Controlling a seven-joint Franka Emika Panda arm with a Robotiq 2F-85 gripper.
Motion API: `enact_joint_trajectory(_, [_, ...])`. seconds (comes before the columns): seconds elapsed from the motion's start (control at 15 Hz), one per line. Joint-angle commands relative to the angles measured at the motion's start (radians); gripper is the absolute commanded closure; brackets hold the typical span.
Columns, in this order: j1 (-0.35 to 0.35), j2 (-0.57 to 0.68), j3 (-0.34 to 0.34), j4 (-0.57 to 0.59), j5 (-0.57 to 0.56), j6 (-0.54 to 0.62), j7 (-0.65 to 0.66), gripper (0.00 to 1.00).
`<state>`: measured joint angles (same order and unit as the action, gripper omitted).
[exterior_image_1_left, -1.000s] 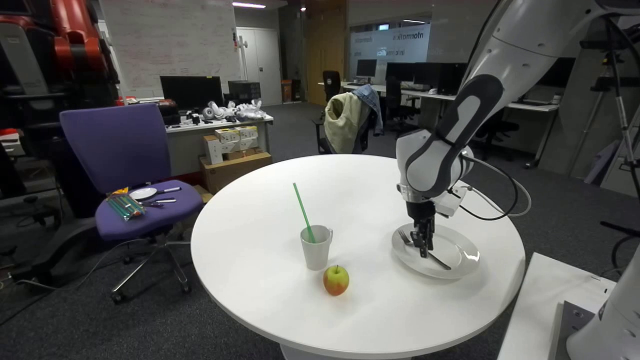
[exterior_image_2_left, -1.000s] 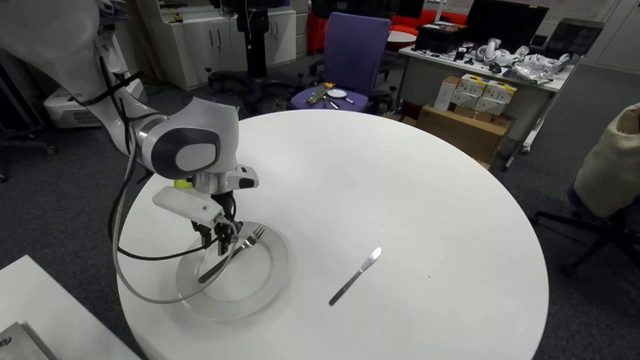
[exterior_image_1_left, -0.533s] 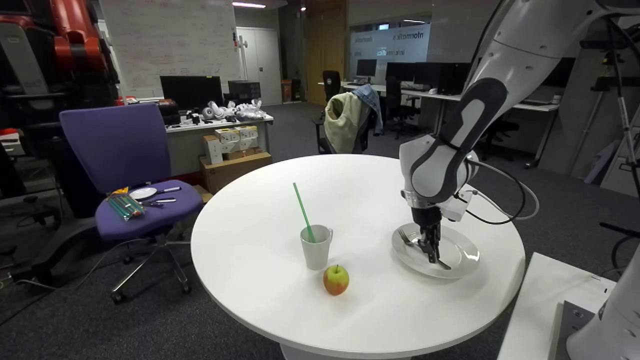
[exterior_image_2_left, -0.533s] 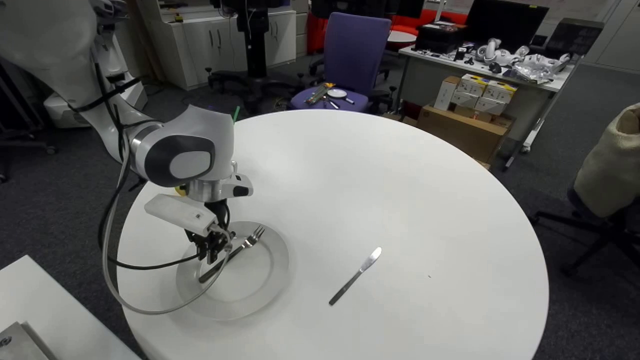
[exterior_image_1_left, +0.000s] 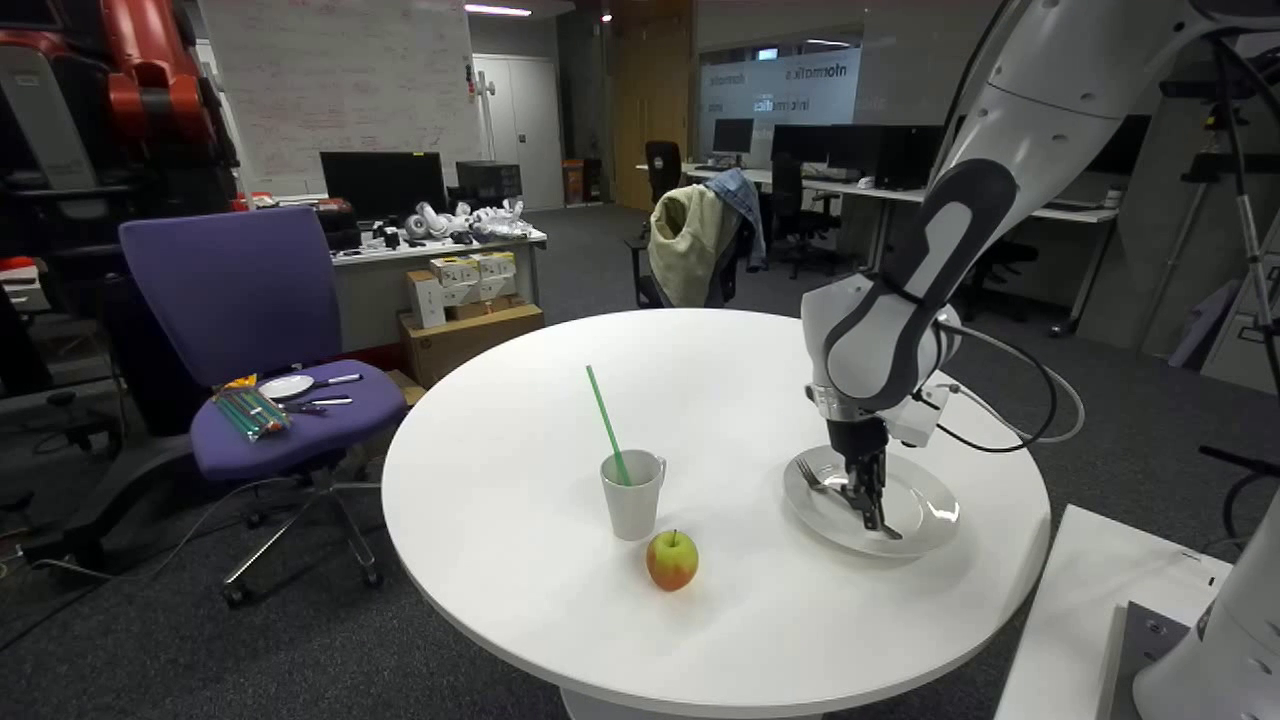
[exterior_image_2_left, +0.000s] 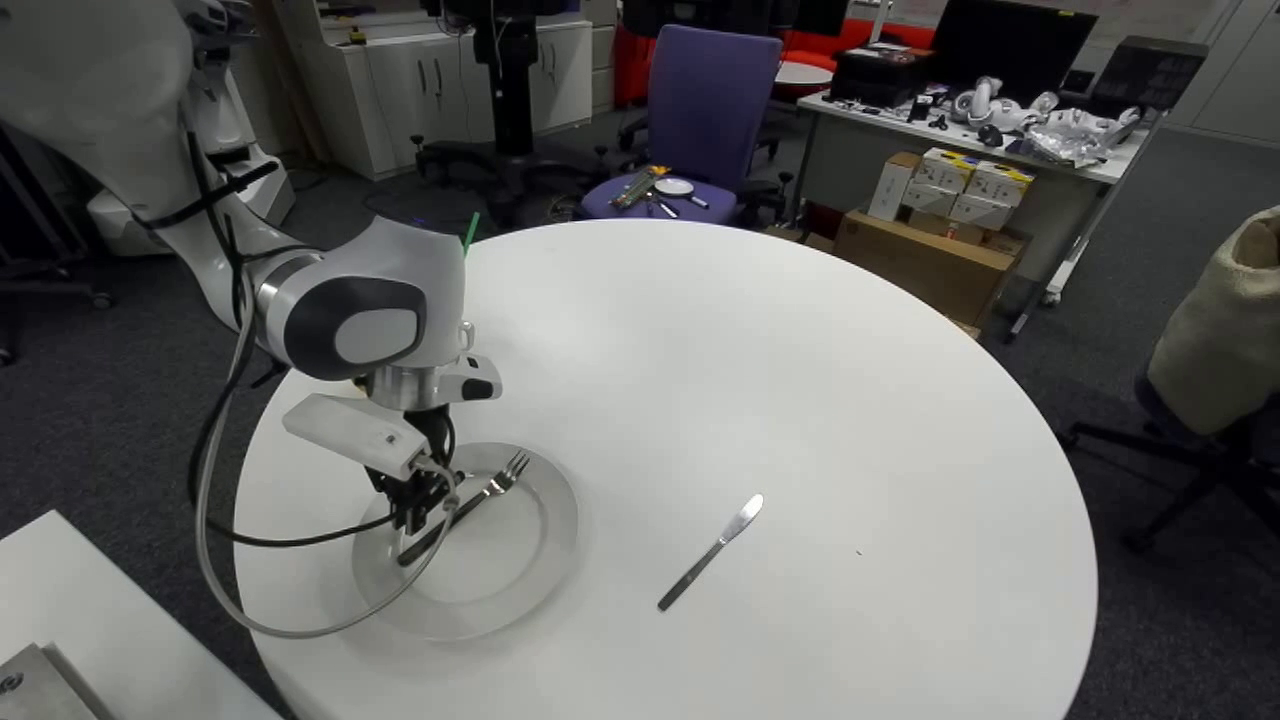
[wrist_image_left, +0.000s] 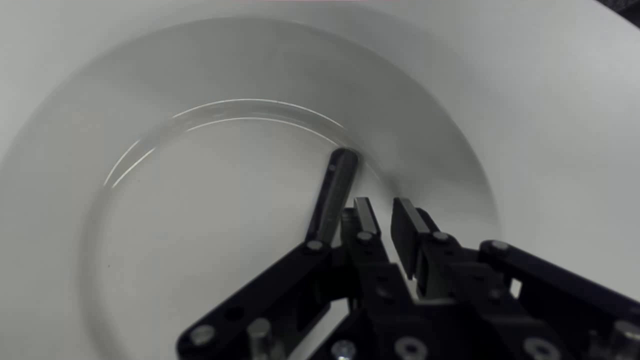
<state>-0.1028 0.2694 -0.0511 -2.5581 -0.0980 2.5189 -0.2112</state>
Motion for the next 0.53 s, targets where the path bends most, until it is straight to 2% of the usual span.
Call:
enact_joint_trajectory(0.0, [-0.007, -0.031, -0.005, -0.019, -0.005, -0.028, -0.028, 0.81])
enact_joint_trajectory(0.47, [-0.017, -0.012, -0.006, -0.012, 0.005, -0.03, -0.038, 0.81])
